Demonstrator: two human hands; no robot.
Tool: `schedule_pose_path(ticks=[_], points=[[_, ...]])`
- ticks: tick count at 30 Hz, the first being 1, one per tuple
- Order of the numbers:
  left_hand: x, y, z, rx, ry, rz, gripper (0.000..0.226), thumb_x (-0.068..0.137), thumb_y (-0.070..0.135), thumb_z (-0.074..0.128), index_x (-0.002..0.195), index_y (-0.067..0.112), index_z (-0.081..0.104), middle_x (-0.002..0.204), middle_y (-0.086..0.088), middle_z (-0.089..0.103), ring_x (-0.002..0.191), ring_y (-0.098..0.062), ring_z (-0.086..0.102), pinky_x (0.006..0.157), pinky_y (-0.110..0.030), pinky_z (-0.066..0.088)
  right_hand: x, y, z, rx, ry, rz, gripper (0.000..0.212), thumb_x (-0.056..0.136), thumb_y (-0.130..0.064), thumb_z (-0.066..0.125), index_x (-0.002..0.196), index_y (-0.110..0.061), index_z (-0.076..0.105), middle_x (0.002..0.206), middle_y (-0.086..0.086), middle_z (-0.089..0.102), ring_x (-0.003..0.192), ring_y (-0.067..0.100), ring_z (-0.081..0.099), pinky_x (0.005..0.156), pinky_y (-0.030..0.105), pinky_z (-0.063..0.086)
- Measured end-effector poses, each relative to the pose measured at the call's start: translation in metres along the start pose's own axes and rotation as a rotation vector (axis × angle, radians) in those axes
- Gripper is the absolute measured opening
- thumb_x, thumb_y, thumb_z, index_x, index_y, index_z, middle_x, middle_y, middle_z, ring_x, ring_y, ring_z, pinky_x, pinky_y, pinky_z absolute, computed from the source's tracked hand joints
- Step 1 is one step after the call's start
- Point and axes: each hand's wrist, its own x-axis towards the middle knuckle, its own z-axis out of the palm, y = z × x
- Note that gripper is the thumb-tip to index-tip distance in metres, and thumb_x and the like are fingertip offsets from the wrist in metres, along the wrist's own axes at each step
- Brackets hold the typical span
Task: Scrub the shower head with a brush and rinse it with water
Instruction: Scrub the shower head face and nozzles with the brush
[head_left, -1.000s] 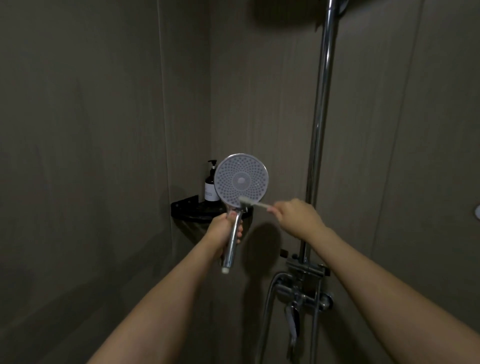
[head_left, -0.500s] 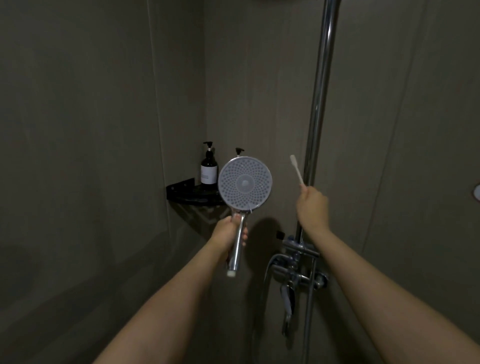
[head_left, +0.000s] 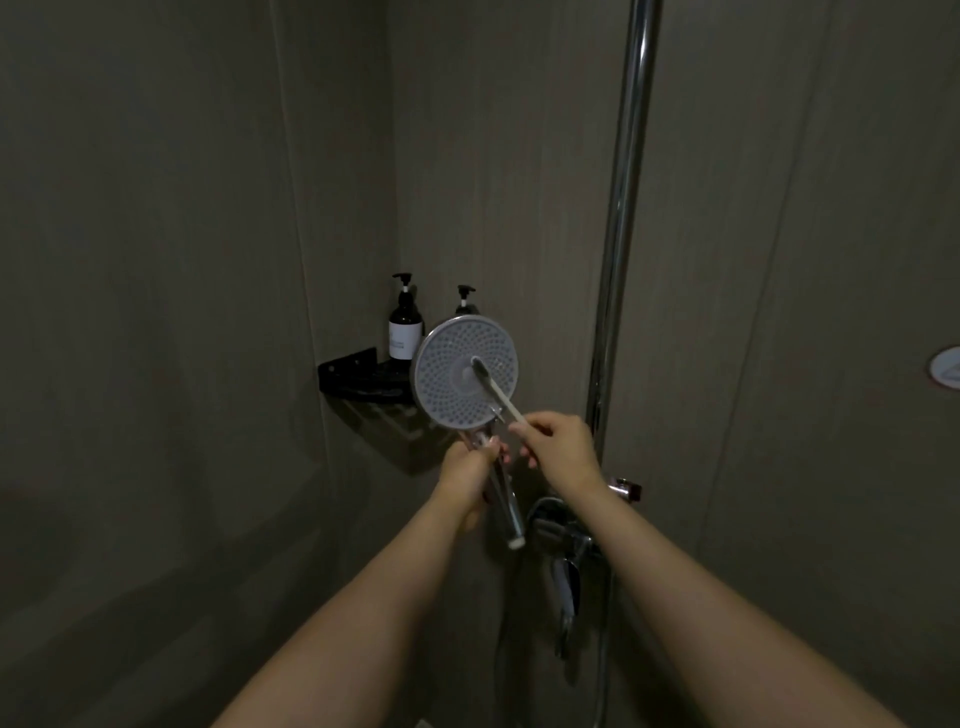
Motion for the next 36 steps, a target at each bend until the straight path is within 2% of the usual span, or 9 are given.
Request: schedule_pose_path(ticks=[2, 5, 16, 20, 22, 24, 27, 31, 36], points=[[0.000, -0.006, -0.003, -0.047, -0.001, -0.033, 0.019, 0.093, 0.002, 0.045, 0.084, 0.008, 0.060, 0.065, -0.004, 0.067, 0.058, -0.011, 0.066, 0.063, -0.028, 0.052, -0.002, 0.009, 0.005, -0.037, -0.025, 0.041, 0.023, 0.093, -0.016, 0.053, 0.074, -0.021, 0.064, 0.056, -0.006, 0.055, 0.046, 0.001, 0.049, 0.053, 0.020, 0.039], [0.000, -0.017, -0.008, -0.084, 0.024, -0.051, 0.014, 0.094, 0.006, 0.045, 0.092, 0.005, 0.060, 0.083, -0.012, 0.066, 0.076, -0.023, 0.064, 0.070, -0.033, 0.053, -0.007, 0.024, 0.013, -0.046, -0.114, 0.086, 0.021, 0.093, -0.009, 0.050, 0.086, -0.015, 0.069, 0.067, -0.005, 0.058, 0.058, 0.006, 0.051, 0.059, 0.021, 0.042], [0.006, -0.065, -0.025, -0.147, 0.033, -0.200, 0.012, 0.092, 0.009, 0.050, 0.091, 0.009, 0.062, 0.089, -0.010, 0.065, 0.083, -0.022, 0.062, 0.078, -0.038, 0.052, -0.024, 0.080, 0.034, 0.177, -0.128, 0.389, 0.017, 0.090, -0.007, 0.055, 0.075, -0.014, 0.059, 0.068, 0.002, 0.059, 0.058, 0.010, 0.057, 0.051, 0.015, 0.050], [0.008, -0.089, -0.030, -0.190, 0.037, -0.257, 0.007, 0.088, 0.004, 0.055, 0.093, 0.006, 0.059, 0.089, -0.011, 0.062, 0.085, -0.024, 0.061, 0.091, -0.043, 0.048, -0.028, 0.109, 0.039, 0.168, -0.169, 0.467, 0.022, 0.090, -0.007, 0.056, 0.070, -0.017, 0.059, 0.071, 0.003, 0.060, 0.067, 0.016, 0.059, 0.064, 0.025, 0.052], [0.013, -0.101, -0.030, -0.215, 0.077, -0.273, 0.008, 0.086, 0.001, 0.056, 0.090, 0.008, 0.058, 0.084, -0.010, 0.061, 0.081, -0.022, 0.061, 0.087, -0.041, 0.050, -0.029, 0.124, 0.042, 0.107, -0.184, 0.472, 0.021, 0.088, -0.010, 0.060, 0.068, -0.018, 0.060, 0.074, 0.003, 0.062, 0.076, 0.019, 0.060, 0.075, 0.034, 0.051], [0.020, -0.110, -0.030, -0.248, 0.095, -0.292, 0.010, 0.086, 0.000, 0.056, 0.089, 0.009, 0.057, 0.080, -0.007, 0.061, 0.078, -0.019, 0.060, 0.082, -0.037, 0.051, -0.028, 0.138, 0.045, 0.041, -0.190, 0.483, 0.022, 0.083, -0.016, 0.067, 0.064, -0.019, 0.058, 0.069, 0.001, 0.060, 0.070, 0.016, 0.057, 0.073, 0.032, 0.049], [0.030, -0.119, -0.029, -0.232, 0.111, -0.284, 0.010, 0.088, 0.000, 0.053, 0.086, 0.009, 0.056, 0.073, -0.005, 0.060, 0.074, -0.018, 0.058, 0.077, -0.033, 0.051, -0.017, 0.156, 0.040, -0.044, -0.052, 0.543, 0.025, 0.082, -0.025, 0.069, 0.063, -0.015, 0.057, 0.063, 0.001, 0.057, 0.059, 0.013, 0.053, 0.057, 0.024, 0.041], [0.041, -0.123, -0.025, -0.203, 0.116, -0.273, 0.011, 0.090, 0.001, 0.052, 0.088, 0.012, 0.054, 0.078, -0.005, 0.058, 0.079, -0.017, 0.057, 0.081, -0.031, 0.049, 0.011, 0.180, 0.019, -0.107, 0.245, 0.725, 0.041, 0.086, -0.036, 0.063, 0.100, 0.003, 0.065, 0.089, 0.016, 0.067, 0.080, 0.029, 0.067, 0.063, 0.029, 0.052], [0.049, -0.131, -0.023, -0.196, 0.114, -0.305, 0.012, 0.091, 0.001, 0.051, 0.088, 0.012, 0.053, 0.079, -0.005, 0.057, 0.078, -0.016, 0.057, 0.079, -0.029, 0.048, 0.027, 0.195, 0.014, -0.053, 0.153, 0.868, 0.041, 0.088, -0.036, 0.060, 0.101, 0.003, 0.062, 0.088, 0.018, 0.066, 0.055, 0.024, 0.061, 0.052, 0.033, 0.057]])
